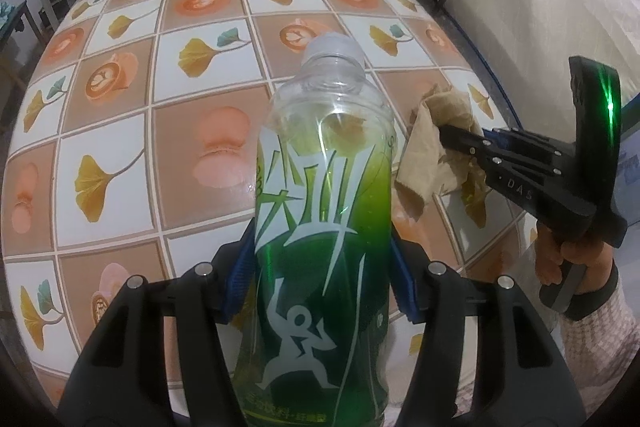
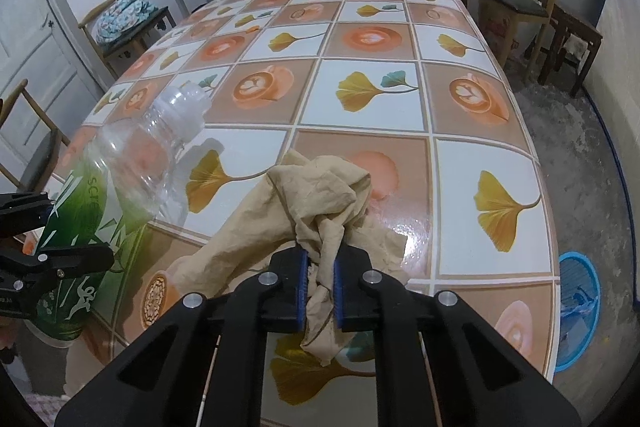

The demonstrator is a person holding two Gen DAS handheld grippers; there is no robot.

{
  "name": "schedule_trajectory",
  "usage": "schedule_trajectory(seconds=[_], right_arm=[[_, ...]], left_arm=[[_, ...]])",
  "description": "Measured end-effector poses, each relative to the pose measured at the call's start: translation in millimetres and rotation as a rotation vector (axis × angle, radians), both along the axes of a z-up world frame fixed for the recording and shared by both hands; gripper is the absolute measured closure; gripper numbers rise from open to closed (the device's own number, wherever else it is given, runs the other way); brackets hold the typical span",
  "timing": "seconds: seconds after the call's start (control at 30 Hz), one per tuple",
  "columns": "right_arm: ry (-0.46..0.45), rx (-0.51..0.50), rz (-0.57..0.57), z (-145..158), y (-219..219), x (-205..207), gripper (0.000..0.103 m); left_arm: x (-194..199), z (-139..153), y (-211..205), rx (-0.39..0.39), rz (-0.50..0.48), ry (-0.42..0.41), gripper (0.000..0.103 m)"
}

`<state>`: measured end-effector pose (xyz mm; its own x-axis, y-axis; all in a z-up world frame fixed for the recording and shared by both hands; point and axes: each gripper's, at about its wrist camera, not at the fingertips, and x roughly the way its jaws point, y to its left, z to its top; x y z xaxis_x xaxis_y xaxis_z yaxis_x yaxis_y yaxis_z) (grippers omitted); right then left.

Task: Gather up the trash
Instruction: 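Lift the bottle and cloth and turn toward the wastebasket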

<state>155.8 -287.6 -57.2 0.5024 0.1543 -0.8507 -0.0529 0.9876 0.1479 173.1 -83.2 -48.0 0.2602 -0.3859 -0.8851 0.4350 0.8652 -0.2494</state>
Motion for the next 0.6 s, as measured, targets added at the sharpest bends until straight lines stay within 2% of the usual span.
schedule_trajectory(seconds=[0.2, 0.43, 0.6], right_arm=[[-0.029, 0.027, -0.025, 10.5, -6.3, -6.4, 0.093], [-0.106, 0.072, -0.093, 33.2, -32.8, -19.7, 0.093], [-0.140, 0.104, -0.127, 40.2, -50.6, -32.8, 0.093]], left_arm=[[0.7, 18.7, 7.3, -0.021, 0.029, -0.050, 0.048], [-0.3, 53.1, 28.4, -0.027, 0.102, -0.138, 0.048], [-8.4, 66.0, 29.5, -0.035, 0.113, -0.161, 0.048]])
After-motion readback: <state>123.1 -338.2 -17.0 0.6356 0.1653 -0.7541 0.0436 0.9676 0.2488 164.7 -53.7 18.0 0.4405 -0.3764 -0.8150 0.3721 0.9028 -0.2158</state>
